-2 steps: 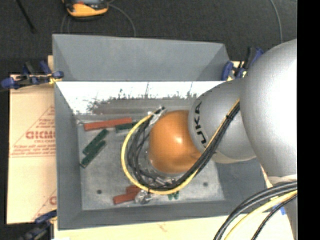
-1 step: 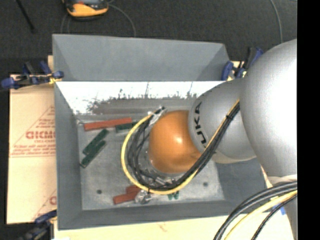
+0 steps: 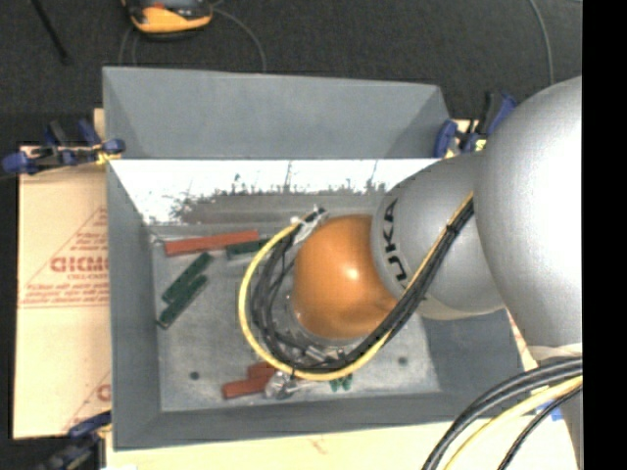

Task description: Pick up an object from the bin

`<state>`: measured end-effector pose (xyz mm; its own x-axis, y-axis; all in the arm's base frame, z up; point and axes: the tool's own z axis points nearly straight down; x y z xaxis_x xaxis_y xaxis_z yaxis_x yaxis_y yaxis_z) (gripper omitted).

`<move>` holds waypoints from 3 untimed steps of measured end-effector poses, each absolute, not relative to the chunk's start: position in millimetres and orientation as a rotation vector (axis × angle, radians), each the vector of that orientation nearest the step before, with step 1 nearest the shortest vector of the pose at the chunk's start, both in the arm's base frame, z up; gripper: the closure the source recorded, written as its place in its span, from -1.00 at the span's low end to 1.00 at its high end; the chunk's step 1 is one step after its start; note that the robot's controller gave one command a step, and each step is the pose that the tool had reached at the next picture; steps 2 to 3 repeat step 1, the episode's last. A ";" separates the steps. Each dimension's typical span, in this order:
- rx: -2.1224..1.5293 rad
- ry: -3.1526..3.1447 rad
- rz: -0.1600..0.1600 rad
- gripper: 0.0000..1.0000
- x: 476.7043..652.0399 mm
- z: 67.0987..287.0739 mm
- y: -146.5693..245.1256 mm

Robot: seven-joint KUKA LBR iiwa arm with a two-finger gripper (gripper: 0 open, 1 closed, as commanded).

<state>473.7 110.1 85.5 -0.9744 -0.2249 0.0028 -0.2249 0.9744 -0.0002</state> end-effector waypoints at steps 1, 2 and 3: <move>0.353 -3.113 0.002 1.00 472.2 101.9 109.7; 0.353 -3.113 0.002 1.00 472.2 101.9 109.7; 0.353 -3.113 0.002 1.00 472.2 101.9 109.7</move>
Offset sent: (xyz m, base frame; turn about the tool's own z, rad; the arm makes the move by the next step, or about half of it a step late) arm 0.0001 0.0000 0.0594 0.0000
